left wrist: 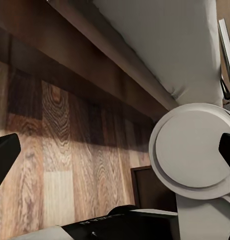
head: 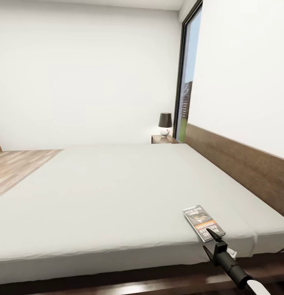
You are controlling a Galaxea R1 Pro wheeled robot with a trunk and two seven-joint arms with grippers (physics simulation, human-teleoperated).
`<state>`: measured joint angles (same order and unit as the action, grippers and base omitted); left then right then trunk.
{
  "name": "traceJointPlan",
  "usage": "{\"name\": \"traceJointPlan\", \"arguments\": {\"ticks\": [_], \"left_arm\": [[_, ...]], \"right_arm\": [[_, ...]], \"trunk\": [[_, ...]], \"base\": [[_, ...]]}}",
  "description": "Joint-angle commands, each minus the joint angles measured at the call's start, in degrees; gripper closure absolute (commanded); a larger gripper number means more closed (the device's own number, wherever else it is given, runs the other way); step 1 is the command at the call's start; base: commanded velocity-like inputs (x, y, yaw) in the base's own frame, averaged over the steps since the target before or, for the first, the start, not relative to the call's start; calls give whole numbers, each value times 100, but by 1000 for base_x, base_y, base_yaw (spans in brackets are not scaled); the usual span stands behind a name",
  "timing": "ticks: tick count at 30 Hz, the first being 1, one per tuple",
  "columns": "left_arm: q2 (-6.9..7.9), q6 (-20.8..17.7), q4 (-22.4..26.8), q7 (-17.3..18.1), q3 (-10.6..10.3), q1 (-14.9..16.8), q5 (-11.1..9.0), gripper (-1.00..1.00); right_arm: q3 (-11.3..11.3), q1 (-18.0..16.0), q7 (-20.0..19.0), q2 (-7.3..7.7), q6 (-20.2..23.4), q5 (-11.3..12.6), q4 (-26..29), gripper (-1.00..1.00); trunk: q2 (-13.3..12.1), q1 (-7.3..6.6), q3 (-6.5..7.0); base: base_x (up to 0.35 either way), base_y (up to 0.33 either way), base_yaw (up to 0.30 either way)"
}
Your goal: In the bedroom, move the book from the bed onto either nightstand, and place the two sandals side by side next to the bed.
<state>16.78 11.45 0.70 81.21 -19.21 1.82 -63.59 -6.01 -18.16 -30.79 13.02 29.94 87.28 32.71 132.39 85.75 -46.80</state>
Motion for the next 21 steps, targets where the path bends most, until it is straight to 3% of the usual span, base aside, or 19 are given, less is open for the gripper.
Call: {"name": "traceJointPlan", "arguments": {"ticks": [1,21], "left_arm": [[1,50,0,6,-48,3,-44,-100],[1,50,0,8,-48,3,-40,-100]], "right_arm": [[-14,-3,1,-1,47,35,-3,-100],[-14,-3,-15,-1,48,37,-2,-100]], "trunk": [[2,-1,-6],[2,-1,-6]], "base": [[28,17,0],[5,3,0]]}}
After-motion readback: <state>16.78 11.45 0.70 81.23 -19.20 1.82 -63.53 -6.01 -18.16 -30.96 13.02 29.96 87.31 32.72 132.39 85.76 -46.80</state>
